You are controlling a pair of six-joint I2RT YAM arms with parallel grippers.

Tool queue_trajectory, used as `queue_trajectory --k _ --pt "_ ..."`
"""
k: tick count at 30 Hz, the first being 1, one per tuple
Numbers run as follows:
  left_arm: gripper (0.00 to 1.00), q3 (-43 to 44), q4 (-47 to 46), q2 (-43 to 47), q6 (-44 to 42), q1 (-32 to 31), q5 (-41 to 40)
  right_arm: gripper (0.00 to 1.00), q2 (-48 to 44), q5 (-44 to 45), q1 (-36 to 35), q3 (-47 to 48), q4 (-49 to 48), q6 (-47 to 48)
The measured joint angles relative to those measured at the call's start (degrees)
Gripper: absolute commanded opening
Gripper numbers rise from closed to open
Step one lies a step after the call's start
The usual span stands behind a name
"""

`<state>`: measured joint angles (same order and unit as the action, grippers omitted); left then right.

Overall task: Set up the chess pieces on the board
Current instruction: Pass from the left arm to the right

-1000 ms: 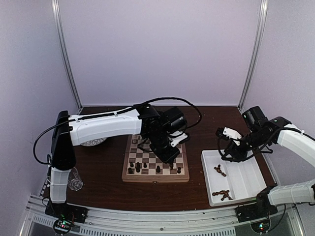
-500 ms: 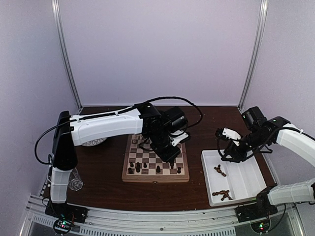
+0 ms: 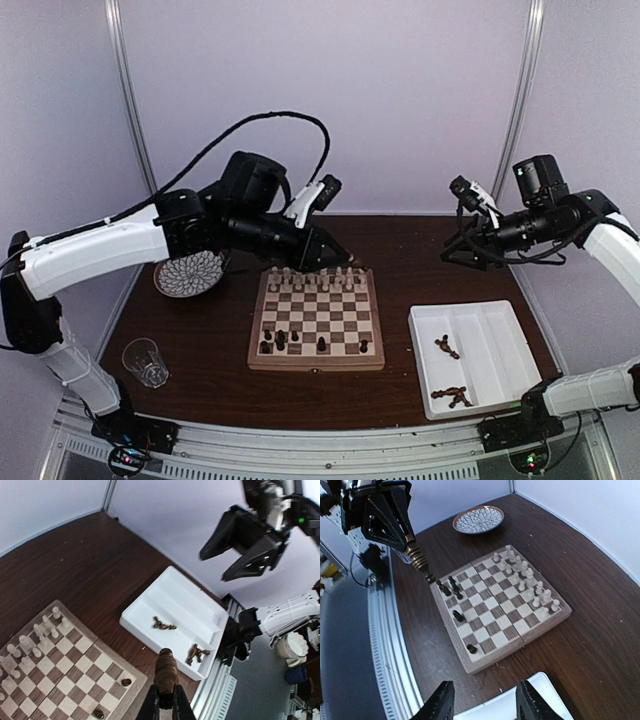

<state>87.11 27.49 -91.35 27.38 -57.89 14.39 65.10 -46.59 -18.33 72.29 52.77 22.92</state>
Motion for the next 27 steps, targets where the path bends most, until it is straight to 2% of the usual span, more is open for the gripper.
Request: queue_trajectory --k 5,11,14,20,27 --pt "0.0 -11.39 -17.79 6.99 4.5 0.02 3.54 0.48 4.85 -9.53 0.17 0.15 -4.35 -7.89" --pt "0.0 -18.53 -30.29 7.67 9.46 0.04 6.34 0.53 7.89 -18.47 -0.31 0.13 -11.19 -18.08" --pt "0.0 -20.06 -34.86 7.67 11.54 0.04 7.3 0.53 7.96 -20.83 -1.7 0.28 -14.95 -22.58" --pt "0.0 -20.76 -42.8 7.45 14.56 0.04 8.72 0.54 9.75 -22.6 -5.64 0.66 -16.92 -25.53" --pt "0.0 -20.9 -45.75 6.62 16.04 0.04 10.08 0.53 10.23 -24.59 -7.87 0.63 -19.78 -28.22"
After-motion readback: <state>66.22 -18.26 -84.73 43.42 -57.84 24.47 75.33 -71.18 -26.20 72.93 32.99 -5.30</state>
